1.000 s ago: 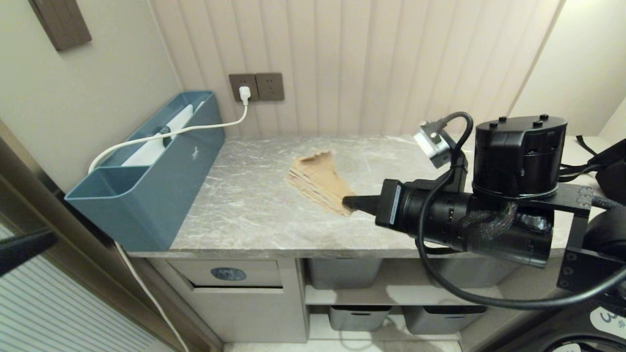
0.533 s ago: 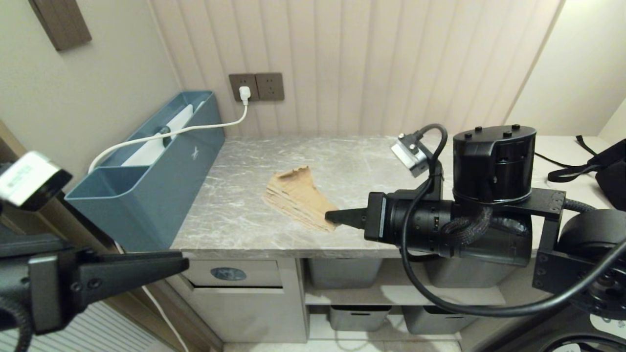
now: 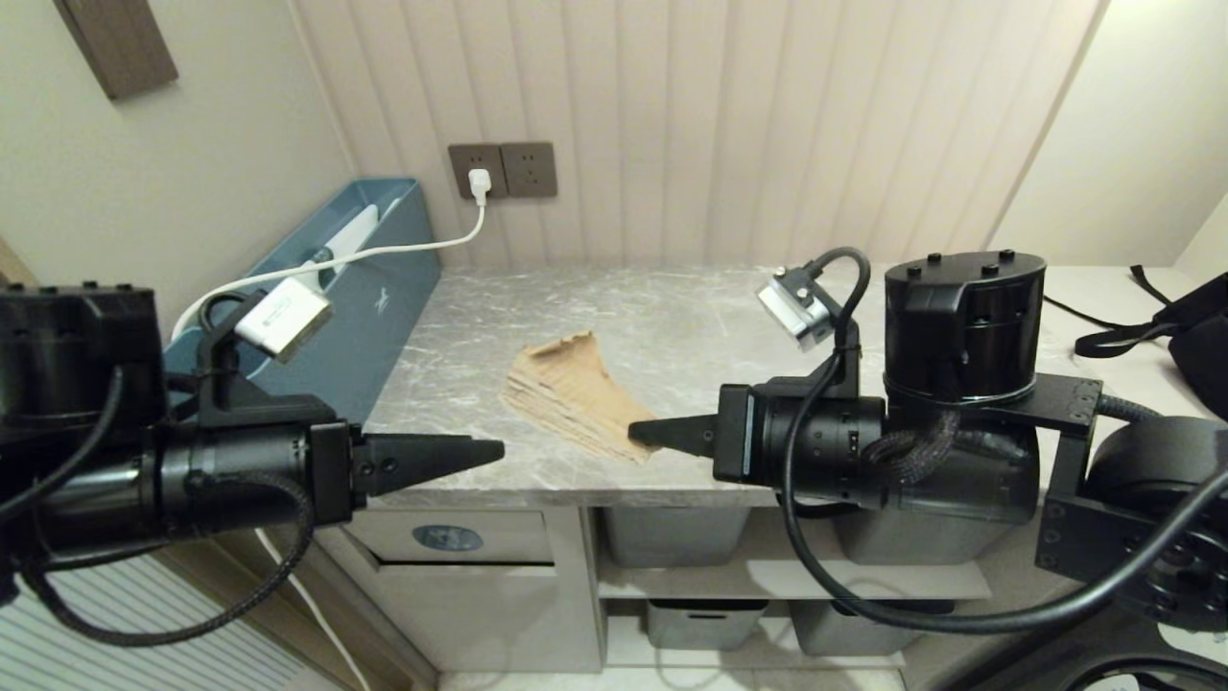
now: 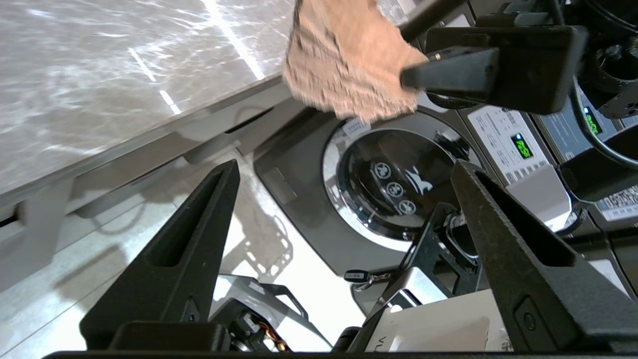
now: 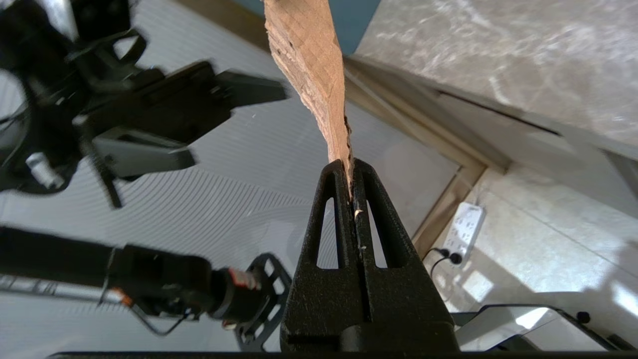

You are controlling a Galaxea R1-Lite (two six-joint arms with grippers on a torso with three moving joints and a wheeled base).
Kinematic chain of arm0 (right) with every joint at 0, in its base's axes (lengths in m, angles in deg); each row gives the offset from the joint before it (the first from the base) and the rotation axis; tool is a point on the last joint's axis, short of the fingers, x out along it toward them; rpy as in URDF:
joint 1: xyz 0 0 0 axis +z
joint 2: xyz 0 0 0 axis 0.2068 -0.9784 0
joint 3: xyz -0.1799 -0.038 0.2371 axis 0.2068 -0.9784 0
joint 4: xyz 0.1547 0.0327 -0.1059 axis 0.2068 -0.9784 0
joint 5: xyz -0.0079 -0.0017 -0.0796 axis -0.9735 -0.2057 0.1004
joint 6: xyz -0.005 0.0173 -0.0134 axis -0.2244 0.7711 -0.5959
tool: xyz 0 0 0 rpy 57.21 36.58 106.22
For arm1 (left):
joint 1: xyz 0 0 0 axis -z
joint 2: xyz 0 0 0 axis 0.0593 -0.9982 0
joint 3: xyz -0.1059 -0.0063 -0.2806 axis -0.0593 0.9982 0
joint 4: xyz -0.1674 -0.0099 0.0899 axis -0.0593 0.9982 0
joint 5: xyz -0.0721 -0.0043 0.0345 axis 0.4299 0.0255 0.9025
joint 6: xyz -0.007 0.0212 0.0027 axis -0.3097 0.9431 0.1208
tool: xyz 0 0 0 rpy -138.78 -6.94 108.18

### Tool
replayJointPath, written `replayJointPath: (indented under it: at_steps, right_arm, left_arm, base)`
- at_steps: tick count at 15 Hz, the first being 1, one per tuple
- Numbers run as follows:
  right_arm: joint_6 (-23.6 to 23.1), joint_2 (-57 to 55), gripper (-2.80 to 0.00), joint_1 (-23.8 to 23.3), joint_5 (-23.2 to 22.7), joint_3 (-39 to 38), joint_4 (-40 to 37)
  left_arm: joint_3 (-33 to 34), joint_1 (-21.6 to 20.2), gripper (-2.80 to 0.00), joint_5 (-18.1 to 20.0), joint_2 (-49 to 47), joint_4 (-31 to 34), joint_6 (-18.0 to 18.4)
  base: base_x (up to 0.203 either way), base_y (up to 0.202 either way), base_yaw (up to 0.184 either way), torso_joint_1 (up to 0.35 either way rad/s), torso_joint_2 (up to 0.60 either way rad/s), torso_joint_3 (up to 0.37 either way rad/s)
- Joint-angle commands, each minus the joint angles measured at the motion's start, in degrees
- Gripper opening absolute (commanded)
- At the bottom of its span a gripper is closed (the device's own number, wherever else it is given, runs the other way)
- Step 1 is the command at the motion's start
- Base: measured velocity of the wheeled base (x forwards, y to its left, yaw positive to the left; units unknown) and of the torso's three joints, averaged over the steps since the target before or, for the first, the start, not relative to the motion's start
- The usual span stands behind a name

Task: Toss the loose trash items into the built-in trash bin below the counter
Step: Hand it to the other hand

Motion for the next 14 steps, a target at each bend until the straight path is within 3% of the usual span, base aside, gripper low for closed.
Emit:
replayJointPath:
  at_steps: [1, 14]
  right_arm:
    - [0.1, 0.0, -2.8, 0.5, -2.3, 0.0, 0.2]
    - [-0.7, 1.8, -2.8, 2.6, -5.4, -2.9, 0.0]
  left_arm:
    - [-2.0, 2.7, 0.0, 0.1, -3.8, -0.2, 0.0]
    - [-5.0, 4.6, 0.0, -1.3, -8.7, -3.5, 0.9]
  base:
    - [0.0, 0.0, 0.0, 0.0, 0.0, 0.0]
    - [0.0, 0.0, 0.0, 0.0, 0.0, 0.0]
